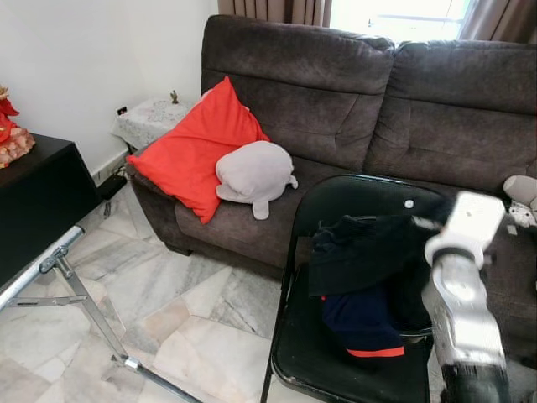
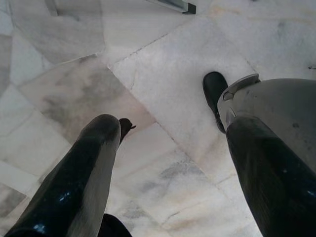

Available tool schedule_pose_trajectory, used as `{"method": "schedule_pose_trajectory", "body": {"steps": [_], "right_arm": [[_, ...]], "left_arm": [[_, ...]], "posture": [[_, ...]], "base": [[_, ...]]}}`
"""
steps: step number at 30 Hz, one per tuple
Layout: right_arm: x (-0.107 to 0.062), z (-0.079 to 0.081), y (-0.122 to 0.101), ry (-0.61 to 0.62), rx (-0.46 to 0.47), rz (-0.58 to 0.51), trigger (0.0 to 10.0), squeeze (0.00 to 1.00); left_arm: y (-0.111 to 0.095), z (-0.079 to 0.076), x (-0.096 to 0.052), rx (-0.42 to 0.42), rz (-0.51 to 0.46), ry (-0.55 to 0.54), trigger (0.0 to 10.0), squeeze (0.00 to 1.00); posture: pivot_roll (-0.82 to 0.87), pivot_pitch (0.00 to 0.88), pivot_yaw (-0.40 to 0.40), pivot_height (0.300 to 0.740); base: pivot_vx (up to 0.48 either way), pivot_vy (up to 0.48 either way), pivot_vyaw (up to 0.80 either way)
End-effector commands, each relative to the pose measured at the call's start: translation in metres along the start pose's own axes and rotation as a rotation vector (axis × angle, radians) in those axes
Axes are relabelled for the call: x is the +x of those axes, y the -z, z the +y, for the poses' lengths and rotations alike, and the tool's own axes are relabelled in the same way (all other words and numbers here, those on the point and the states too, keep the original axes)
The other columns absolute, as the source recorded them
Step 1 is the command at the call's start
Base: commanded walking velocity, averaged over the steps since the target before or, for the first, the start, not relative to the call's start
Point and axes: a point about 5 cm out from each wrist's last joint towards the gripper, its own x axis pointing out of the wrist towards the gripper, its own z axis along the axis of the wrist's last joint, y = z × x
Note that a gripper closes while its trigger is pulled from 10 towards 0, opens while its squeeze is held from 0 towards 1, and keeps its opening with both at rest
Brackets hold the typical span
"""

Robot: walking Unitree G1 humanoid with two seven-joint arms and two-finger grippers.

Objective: Hang hanger

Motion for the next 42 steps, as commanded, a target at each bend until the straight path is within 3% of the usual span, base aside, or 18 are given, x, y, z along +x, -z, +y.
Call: {"method": "schedule_pose_trajectory", "body": {"steps": [1,2,3,4,5,6,7,9,11,13,14,17,21,25,32,42], "right_arm": [[0.004,0.028,-0.027,-0.123,-0.068,-0.135,10.0,0.0],[0.003,0.041,-0.038,-0.176,-0.096,-0.19,10.0,0.0],[0.003,0.041,-0.038,-0.176,-0.096,-0.19,10.0,0.0],[-0.005,0.074,-0.058,-0.317,-0.101,-0.291,10.0,0.0],[-0.005,0.074,-0.058,-0.317,-0.101,-0.291,10.0,0.0],[-0.009,0.087,-0.065,-0.376,-0.098,-0.328,10.0,0.0],[-0.029,0.122,-0.079,-0.576,-0.073,-0.411,10.0,0.0],[-0.045,0.141,-0.083,-0.708,-0.084,-0.463,10.0,0.0],[-0.063,0.158,-0.087,-0.848,-0.016,-0.486,10.0,0.0],[-0.089,0.171,-0.102,-1.001,0.158,-0.518,10.0,0.0],[-0.089,0.171,-0.102,-1.001,0.158,-0.518,10.0,0.0],[-0.118,0.175,-0.12,-1.176,0.279,-0.593,10.0,0.0],[-0.123,0.18,-0.12,-1.184,0.277,-0.613,10.0,0.0],[-0.123,0.188,-0.094,-1.195,0.16,-0.554,10.0,0.0],[-0.116,0.176,-0.049,-1.164,0.034,-0.402,10.0,0.0],[-0.114,0.168,-0.031,-1.126,0.022,-0.339,10.0,0.0]], "left_arm": [[0.002,0.001,0.0,-0.003,0.011,-0.007,10.0,0.0],[0.002,0.001,0.0,-0.003,0.011,-0.008,10.0,0.0],[0.002,0.001,0.0,-0.003,0.011,-0.008,10.0,0.0],[0.002,0.002,0.0,-0.005,0.01,-0.009,10.0,0.0],[0.002,0.002,0.0,-0.005,0.01,-0.009,10.0,0.0],[0.002,0.002,0.0,-0.005,0.01,-0.009,10.0,0.0],[0.002,0.002,0.0,-0.006,0.01,-0.009,10.0,0.0],[0.002,0.002,0.0,-0.007,0.01,-0.01,10.0,0.0],[0.002,0.002,0.0,-0.012,0.01,-0.013,10.0,0.0],[0.003,0.002,0.0,-0.013,0.011,-0.015,10.0,0.0],[0.003,0.002,0.0,-0.013,0.011,-0.015,10.0,0.0],[0.003,0.003,0.0,-0.011,0.013,-0.017,10.0,0.0],[0.003,0.003,0.0,-0.007,0.014,-0.015,10.0,0.0],[0.003,0.003,0.0,-0.009,0.012,-0.012,10.0,0.0],[0.003,0.002,0.0,-0.008,0.014,-0.012,10.0,0.0],[0.003,0.003,-0.001,-0.01,0.016,-0.015,10.0,0.0]], "posture": [[0.0,0.0,0.036,0.74],[0.0,0.0,0.036,0.74],[0.0,0.0,0.036,0.74],[0.0,0.0,0.038,0.74],[0.0,0.0,0.038,0.74],[0.0,0.0,0.038,0.74],[0.0,0.0,0.039,0.74],[0.0,0.0,0.039,0.74],[0.01,0.0,0.037,0.74],[0.01,0.0,0.038,0.74],[0.01,0.0,0.038,0.74],[0.01,0.0,0.04,0.74],[0.0,0.0,0.043,0.74],[0.0,0.0,0.042,0.74],[0.01,0.0,0.039,0.74],[0.01,0.0,0.041,0.74]], "base": [[0.0,0.0,0.0],[0.0,0.0,0.0],[0.0,0.0,0.0],[0.0,0.0,0.0],[0.0,0.0,0.0],[0.0,0.0,0.0],[0.0,0.0,0.0],[0.0,0.0,0.0],[0.0,0.0,0.0],[0.0,0.0,0.0],[0.0,0.0,0.0],[0.0,0.0,0.0],[0.0,0.0,0.0],[0.0,0.0,0.44],[0.0,0.0,0.76],[0.0,0.0,0.77]]}}
